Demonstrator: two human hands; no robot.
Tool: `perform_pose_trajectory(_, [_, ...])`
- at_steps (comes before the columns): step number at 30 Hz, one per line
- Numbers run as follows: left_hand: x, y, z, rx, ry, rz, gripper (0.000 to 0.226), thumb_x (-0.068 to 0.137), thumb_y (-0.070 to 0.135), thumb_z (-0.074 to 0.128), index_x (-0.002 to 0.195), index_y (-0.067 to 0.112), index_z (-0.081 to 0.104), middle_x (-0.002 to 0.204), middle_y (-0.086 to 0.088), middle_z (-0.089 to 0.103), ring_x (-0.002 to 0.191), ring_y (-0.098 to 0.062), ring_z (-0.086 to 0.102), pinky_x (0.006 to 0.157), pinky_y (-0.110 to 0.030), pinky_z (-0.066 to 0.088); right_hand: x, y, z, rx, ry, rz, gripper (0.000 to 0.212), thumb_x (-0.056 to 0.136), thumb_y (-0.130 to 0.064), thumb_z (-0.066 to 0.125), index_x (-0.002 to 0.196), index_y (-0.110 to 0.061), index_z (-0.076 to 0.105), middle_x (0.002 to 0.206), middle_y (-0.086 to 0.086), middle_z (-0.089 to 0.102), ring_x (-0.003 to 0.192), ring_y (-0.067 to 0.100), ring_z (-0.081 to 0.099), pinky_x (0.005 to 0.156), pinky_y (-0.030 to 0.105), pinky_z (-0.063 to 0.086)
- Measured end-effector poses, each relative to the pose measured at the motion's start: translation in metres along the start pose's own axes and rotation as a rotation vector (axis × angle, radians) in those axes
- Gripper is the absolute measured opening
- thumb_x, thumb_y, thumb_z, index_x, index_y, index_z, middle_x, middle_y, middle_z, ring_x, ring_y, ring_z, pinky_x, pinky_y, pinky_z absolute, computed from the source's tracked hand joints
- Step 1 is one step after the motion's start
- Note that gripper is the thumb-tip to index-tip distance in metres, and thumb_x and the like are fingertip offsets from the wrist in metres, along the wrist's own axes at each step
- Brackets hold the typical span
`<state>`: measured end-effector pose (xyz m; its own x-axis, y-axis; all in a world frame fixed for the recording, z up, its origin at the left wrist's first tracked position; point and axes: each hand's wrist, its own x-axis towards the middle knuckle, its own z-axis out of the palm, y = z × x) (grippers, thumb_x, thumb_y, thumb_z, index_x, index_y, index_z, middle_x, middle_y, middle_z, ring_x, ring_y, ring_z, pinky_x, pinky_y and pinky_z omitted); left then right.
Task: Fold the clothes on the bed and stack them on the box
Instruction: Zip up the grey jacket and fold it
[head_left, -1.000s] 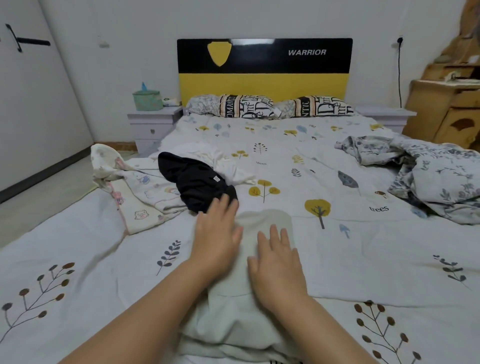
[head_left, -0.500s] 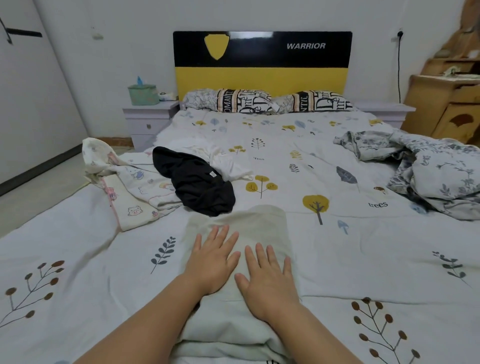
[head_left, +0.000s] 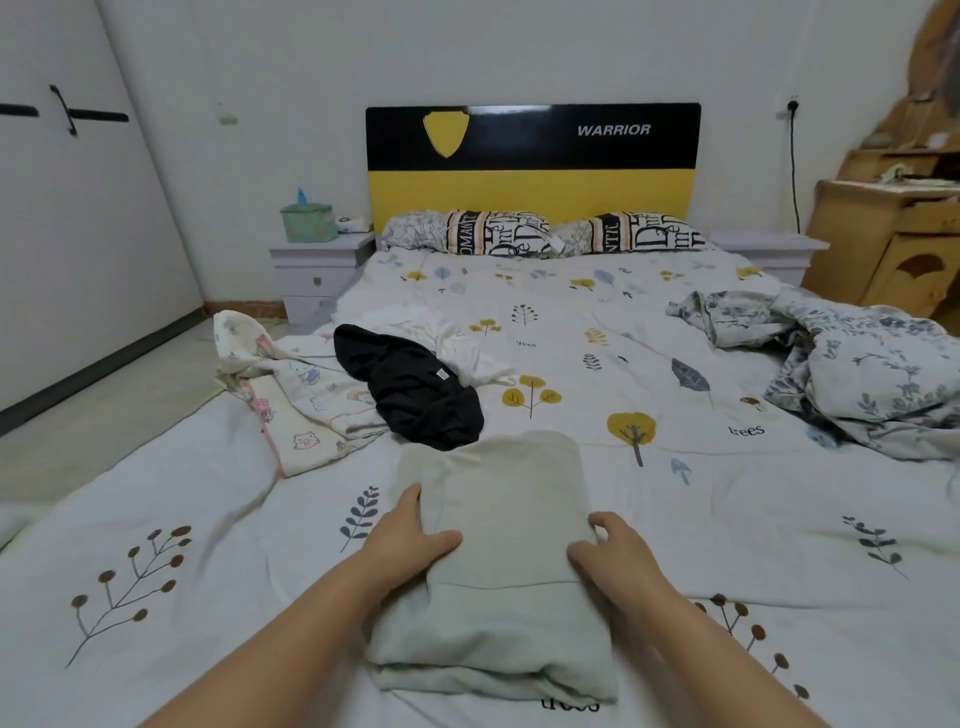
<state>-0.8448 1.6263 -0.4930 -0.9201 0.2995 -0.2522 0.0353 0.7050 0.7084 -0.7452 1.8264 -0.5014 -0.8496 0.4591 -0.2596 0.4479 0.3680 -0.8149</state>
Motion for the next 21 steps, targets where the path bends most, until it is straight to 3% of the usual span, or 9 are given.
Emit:
perform_pose_trajectory(4, [-0.001, -0.005, -0.006, -0.127, -0.029, 0.049, 0.085, 0.084, 0.025, 0.066, 0.15, 0.024, 0.012, 0.153, 0.002, 0.025, 0.137, -0.017, 0.031, 0.106, -0.024, 0.027, 0.002, -0.003, -0.003, 0.0, -0.025, -0.028, 0.048, 0.091, -0.008, 0.043, 0.139, -0.017, 0.039, 0.136, 0.006, 0.048, 0.114, 0.021, 0.048, 0.095, 0.028, 0.038])
perform_pose_trajectory(7, [-0.006, -0.009, -0.008, -0.091, -0.061, 0.137, 0.079, 0.087, 0.019, 0.062, 0.15, 0.026, 0.015, 0.153, 0.008, 0.022, 0.14, -0.011, 0.024, 0.109, -0.021, 0.02, -0.004, 0.008, -0.008, -0.102, -0.057, -0.216, 0.051, 0.091, 0.0, 0.035, 0.136, -0.022, 0.045, 0.136, 0.002, 0.05, 0.112, 0.012, 0.045, 0.098, 0.022, 0.033])
perform_pose_trajectory(10, [-0.009, -0.011, -0.011, 0.039, -0.103, 0.198, 0.066, 0.091, 0.019, 0.058, 0.147, 0.029, 0.025, 0.149, 0.009, 0.03, 0.137, -0.009, 0.03, 0.104, -0.015, 0.022, -0.013, 0.029, -0.012, -0.599, -0.059, -0.485, 0.058, 0.089, -0.027, 0.045, 0.144, -0.037, 0.028, 0.14, 0.0, 0.037, 0.126, 0.017, 0.04, 0.103, 0.023, 0.031])
perform_pose_trajectory(11, [-0.009, -0.012, -0.012, 0.078, -0.111, 0.212, 0.059, 0.091, 0.019, 0.057, 0.144, 0.029, 0.032, 0.146, 0.008, 0.035, 0.134, -0.009, 0.034, 0.102, -0.013, 0.023, -0.014, 0.036, -0.013, -0.802, 0.061, -0.61, 0.061, 0.085, -0.03, 0.051, 0.143, -0.038, 0.032, 0.138, 0.002, 0.036, 0.124, 0.02, 0.041, 0.101, 0.027, 0.034])
perform_pose_trajectory(13, [-0.01, -0.012, -0.011, 0.132, -0.114, 0.243, 0.047, 0.092, 0.018, 0.055, 0.137, 0.027, 0.044, 0.14, 0.009, 0.043, 0.127, -0.007, 0.04, 0.096, -0.01, 0.025, -0.014, 0.045, -0.014, -0.963, 0.189, -0.825, 0.061, 0.076, -0.029, 0.06, 0.135, -0.036, 0.048, 0.134, 0.008, 0.044, 0.118, 0.019, 0.044, 0.095, 0.025, 0.039])
perform_pose_trajectory(16, [-0.012, -0.015, -0.012, 0.073, -0.135, 0.238, 0.039, 0.092, 0.014, 0.056, 0.129, 0.024, 0.054, 0.124, 0.014, 0.05, 0.113, -0.001, 0.044, 0.094, -0.01, 0.028, -0.009, 0.049, -0.011, -0.908, 0.113, -1.027, 0.043, 0.083, -0.033, 0.048, 0.125, -0.037, 0.052, 0.133, 0.005, 0.052, 0.124, 0.019, 0.043, 0.099, 0.025, 0.032])
perform_pose_trajectory(18, [-0.008, -0.016, -0.017, -0.1, -0.19, 0.152, 0.032, 0.09, 0.014, 0.059, 0.12, 0.024, 0.061, 0.101, 0.009, 0.06, 0.095, -0.007, 0.055, 0.089, -0.017, 0.041, -0.004, 0.041, -0.01, -0.719, 0.032, -0.976, 0.037, 0.079, -0.031, 0.055, 0.115, -0.039, 0.053, 0.124, -0.003, 0.059, 0.121, 0.013, 0.05, 0.098, 0.025, 0.04])
perform_pose_trajectory(19, [-0.007, -0.014, -0.021, -0.201, -0.219, 0.102, 0.027, 0.09, 0.013, 0.059, 0.114, 0.023, 0.065, 0.086, 0.006, 0.061, 0.082, -0.009, 0.058, 0.079, -0.019, 0.045, -0.004, 0.031, -0.012, -0.554, -0.022, -0.915, 0.038, 0.075, -0.026, 0.061, 0.11, -0.038, 0.054, 0.118, -0.007, 0.062, 0.116, 0.009, 0.054, 0.096, 0.025, 0.043])
perform_pose_trajectory(21, [-0.005, -0.005, -0.029, -0.356, -0.261, 0.04, 0.019, 0.092, 0.011, 0.055, 0.103, 0.019, 0.068, 0.077, 0.005, 0.064, 0.066, -0.007, 0.061, 0.063, -0.015, 0.047, -0.002, 0.009, -0.016, -0.2, -0.143, -0.719, 0.028, 0.066, -0.023, 0.063, 0.091, -0.037, 0.062, 0.093, -0.014, 0.066, 0.093, 0.0, 0.059, 0.083, 0.021, 0.047])
